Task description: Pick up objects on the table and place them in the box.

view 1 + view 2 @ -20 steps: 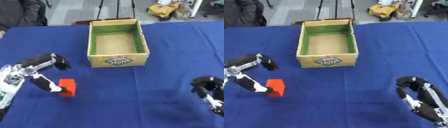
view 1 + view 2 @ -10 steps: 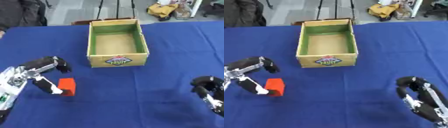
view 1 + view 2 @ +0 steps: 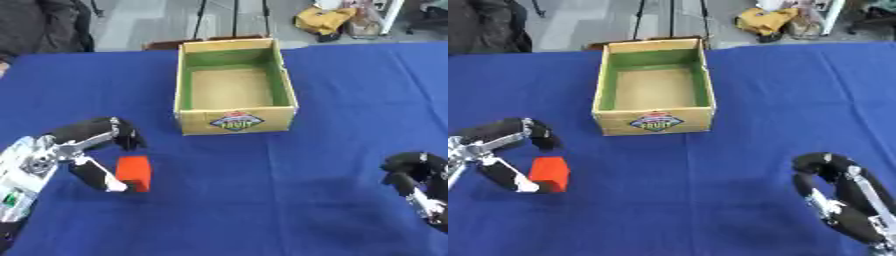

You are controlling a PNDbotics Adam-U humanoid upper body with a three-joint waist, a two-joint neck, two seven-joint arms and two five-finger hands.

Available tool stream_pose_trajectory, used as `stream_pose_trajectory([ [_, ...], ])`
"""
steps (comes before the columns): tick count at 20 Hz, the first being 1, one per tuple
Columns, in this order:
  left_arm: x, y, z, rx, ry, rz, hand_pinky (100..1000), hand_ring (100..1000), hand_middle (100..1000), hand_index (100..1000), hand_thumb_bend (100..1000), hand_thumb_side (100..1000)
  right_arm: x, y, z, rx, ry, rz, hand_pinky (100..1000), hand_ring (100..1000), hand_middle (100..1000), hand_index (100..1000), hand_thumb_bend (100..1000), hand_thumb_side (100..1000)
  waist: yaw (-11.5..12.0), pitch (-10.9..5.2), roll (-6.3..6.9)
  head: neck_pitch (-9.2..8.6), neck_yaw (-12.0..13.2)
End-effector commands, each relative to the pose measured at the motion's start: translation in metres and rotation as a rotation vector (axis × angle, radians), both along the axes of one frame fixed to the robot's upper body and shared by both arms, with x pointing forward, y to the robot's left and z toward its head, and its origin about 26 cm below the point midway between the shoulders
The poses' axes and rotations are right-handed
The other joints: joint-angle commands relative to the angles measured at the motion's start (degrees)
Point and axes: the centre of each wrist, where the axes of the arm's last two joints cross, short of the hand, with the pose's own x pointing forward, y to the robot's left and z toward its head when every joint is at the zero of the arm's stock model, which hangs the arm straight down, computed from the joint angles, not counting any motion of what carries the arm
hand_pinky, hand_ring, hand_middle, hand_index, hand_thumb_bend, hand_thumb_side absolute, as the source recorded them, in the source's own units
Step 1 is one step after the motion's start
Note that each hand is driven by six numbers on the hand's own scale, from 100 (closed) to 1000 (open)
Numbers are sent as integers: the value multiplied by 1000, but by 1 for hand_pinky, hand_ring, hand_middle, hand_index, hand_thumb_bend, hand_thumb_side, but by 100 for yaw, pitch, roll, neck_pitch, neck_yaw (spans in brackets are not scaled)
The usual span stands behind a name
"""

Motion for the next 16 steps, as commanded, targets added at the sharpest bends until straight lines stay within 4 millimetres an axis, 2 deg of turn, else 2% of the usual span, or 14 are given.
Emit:
stream_pose_trajectory([
  [1,2,2,7,20,-16,-2,634,572,546,732,644,232,1,-1,6,-9,-20,6,753,508,416,693,348,489,-10,-65,3,-51,-5],
  [12,2,0,-2,42,-6,-4,597,546,520,704,629,206,2,-1,7,-9,-22,8,753,508,416,693,345,490,-14,-59,-1,-59,-7],
  [16,2,-1,-5,52,-11,-3,555,510,489,677,613,197,2,-1,7,-9,-23,9,753,508,415,693,344,490,-14,-57,-3,-57,-7],
])
